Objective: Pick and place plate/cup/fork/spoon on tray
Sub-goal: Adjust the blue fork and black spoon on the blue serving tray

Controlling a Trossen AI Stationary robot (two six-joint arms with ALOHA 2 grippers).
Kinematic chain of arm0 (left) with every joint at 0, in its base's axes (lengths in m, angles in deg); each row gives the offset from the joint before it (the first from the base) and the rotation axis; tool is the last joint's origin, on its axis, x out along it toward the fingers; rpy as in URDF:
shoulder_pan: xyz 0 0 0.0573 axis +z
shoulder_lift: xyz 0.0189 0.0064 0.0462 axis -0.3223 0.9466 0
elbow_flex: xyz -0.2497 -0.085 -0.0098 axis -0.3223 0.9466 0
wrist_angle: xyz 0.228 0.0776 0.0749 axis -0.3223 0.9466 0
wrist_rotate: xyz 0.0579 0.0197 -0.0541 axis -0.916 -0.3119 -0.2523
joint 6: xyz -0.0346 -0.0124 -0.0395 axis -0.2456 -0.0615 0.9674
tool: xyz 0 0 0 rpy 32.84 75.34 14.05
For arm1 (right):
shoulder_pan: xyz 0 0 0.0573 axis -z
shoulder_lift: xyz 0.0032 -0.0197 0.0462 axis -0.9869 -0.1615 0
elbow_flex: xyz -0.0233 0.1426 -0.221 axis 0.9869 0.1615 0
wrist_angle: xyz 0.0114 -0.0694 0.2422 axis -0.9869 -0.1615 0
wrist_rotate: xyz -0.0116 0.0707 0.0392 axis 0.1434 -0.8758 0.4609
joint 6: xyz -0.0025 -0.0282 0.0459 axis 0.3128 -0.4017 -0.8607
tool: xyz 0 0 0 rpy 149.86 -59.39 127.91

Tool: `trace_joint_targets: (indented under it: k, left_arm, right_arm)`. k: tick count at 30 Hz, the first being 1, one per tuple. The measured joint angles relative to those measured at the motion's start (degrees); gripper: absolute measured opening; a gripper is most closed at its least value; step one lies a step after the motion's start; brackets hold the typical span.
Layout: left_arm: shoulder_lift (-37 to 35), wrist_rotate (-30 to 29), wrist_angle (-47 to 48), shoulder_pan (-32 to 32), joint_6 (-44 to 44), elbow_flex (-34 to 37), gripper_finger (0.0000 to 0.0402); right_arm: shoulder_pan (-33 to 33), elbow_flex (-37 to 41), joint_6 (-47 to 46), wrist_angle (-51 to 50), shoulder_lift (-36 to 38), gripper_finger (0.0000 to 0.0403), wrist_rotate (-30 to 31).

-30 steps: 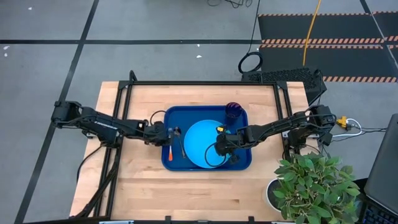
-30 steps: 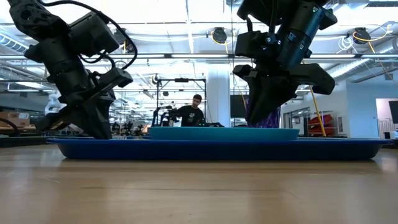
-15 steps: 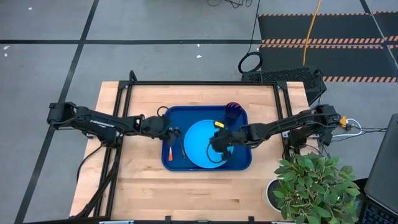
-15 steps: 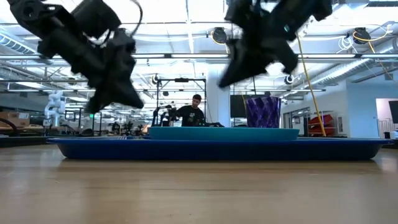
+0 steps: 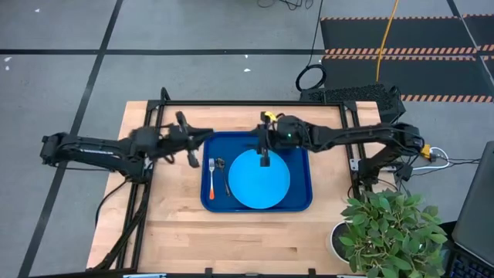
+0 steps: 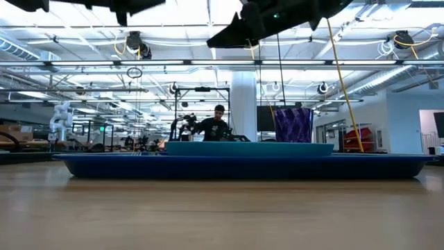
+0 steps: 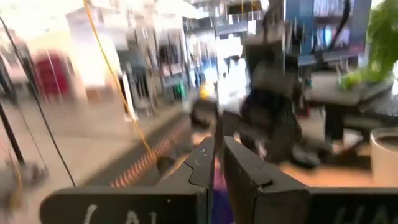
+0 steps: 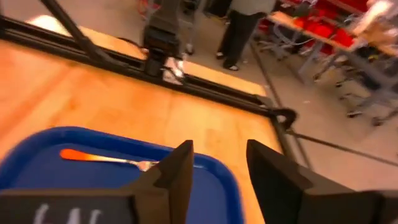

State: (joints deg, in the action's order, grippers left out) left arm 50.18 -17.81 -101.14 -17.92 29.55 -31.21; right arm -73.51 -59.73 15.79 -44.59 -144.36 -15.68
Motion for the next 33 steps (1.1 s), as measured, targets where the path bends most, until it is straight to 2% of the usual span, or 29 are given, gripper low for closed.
trace_joint_targets:
  k: [5, 11, 18, 20, 24, 33]
  left_arm:
    - [-3.0, -0.3, -1.0, -0.3, -5.2, 0.0, 0.0037]
    - [-3.3, 0.4, 0.5, -1.2, -11.7, 0.1, 0.0037]
    - [-3.9, 1.6, -3.1, -1.4, -16.5, 0.1, 0.0037]
    - [-5.1, 1.6, -0.3, -1.7, -16.0, 0.1, 0.0037]
    - [-7.8, 1.8, -0.6, -2.6, -19.9, 0.1, 0.0037]
    - [-14.4, 1.7, -1.3, -2.7, -27.6, 0.1, 0.0037]
  right_arm:
    - [0.6, -4.4, -2.1, 0.0, -5.4, 0.0156, -5.0]
    - [0.7, -11.2, -3.6, -1.5, -17.4, 0.0157, -6.8]
    - [0.8, -27.7, -3.2, -17.3, -29.1, 0.0157, -7.6]
    - [0.7, -31.6, -3.1, -22.9, -30.7, 0.0157, -7.4]
    - [0.8, -35.0, -2.9, -30.3, -32.0, 0.0157, -7.4]
    - [3.0, -37.8, -0.9, -34.1, -32.0, 0.0157, -7.5]
